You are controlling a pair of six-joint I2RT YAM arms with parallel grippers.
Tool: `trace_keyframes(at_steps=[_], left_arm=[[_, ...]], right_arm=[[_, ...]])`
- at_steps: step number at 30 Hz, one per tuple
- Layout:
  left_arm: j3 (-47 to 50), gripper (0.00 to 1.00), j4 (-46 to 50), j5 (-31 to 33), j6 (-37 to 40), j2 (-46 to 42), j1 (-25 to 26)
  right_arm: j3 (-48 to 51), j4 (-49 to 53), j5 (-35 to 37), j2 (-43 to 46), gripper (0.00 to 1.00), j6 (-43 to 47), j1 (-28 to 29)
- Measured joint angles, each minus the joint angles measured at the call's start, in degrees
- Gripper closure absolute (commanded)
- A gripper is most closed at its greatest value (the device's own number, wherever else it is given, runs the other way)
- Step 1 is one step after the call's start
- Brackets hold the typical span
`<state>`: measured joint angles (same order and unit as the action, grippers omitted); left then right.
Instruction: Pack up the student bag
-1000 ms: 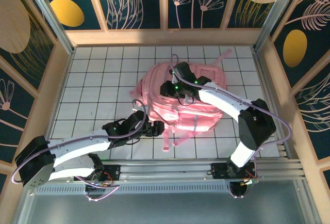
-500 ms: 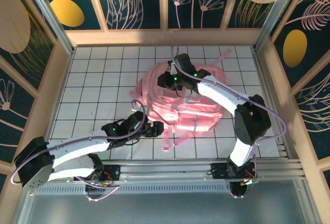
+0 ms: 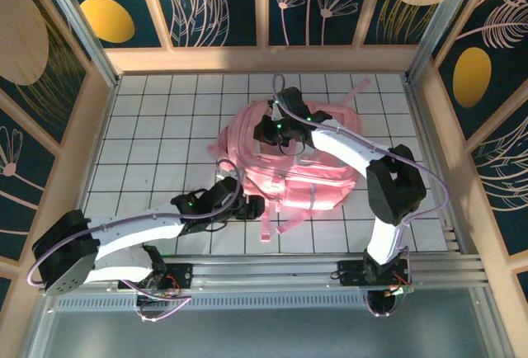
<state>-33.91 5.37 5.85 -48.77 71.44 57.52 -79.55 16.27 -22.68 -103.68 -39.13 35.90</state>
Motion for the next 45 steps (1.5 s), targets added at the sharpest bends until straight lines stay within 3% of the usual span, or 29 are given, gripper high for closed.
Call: trace_keyframes(at_steps=[7,14,32,45], left_arm=[[-8.3,0.26,0.9,-0.5,1.1,8.2,3.5],[-8.9,0.32,0.4,-1.4,2.1,12.3,4.6],[6.5,0.48,-26.9,-12.7,2.6,11.7,3.1],[6.9,0.54,-37.9,-14.5,1.3,17.7,2.8]], right_arm=[[0.0,-1.8,-1.4,0.0,1.0,-3.8,-1.1],[-0.1,-3.3,-2.5,0.0,1.0,-5.9,-1.9],[-0.1,-4.1,-4.9,0.7,1.0,-7.9,-2.8],[-0.1,-4.5,-6.0,0.7,1.0,-9.2,-3.0]])
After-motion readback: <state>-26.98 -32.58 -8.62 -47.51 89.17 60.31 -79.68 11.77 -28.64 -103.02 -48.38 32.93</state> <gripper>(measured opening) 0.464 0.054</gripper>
